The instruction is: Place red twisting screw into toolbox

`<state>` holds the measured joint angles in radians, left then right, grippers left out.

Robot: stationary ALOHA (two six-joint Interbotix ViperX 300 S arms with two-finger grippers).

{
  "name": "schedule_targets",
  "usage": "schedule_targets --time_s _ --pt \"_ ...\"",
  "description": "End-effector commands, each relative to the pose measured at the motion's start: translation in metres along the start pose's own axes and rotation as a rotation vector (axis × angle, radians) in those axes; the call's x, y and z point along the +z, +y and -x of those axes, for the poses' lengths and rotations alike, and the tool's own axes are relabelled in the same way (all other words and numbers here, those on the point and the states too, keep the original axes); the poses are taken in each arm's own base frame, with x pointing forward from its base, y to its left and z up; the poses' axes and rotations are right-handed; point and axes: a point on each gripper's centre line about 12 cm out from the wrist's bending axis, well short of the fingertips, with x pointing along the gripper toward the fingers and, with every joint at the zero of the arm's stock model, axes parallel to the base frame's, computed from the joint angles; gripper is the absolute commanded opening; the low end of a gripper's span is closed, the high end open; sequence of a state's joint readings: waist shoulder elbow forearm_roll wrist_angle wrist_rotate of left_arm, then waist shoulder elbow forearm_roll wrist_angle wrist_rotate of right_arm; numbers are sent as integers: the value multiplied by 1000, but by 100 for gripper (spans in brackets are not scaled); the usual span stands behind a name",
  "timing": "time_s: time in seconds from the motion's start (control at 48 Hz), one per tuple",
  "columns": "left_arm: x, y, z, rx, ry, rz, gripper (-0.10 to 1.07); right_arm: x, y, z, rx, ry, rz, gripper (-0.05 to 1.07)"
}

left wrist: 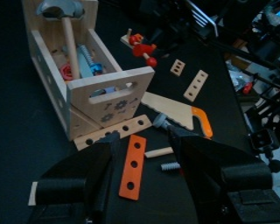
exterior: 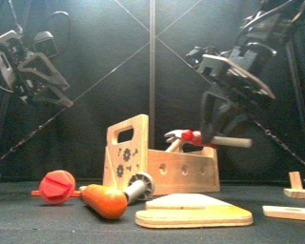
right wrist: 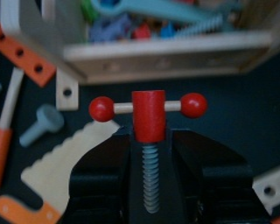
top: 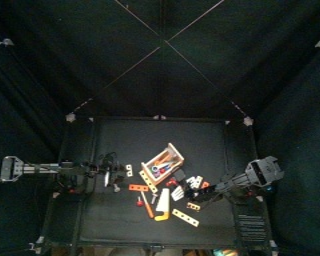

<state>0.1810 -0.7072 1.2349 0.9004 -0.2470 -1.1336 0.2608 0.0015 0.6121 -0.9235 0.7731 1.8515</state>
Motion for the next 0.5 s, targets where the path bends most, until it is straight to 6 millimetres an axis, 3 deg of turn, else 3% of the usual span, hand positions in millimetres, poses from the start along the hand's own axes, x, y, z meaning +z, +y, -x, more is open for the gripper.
schedule_targets --time_s 0.0,0.229,0.479 --pt "6 -1 -1 -6 -16 -4 86 39 -2 4 20 -97 -29 57" --pt "5 -1 0 -6 -14 -3 86 89 -14 -19 -24 -230 -10 57" --pt "5 -1 0 -6 -14 -2 86 101 -16 -51 -22 -220 2 58"
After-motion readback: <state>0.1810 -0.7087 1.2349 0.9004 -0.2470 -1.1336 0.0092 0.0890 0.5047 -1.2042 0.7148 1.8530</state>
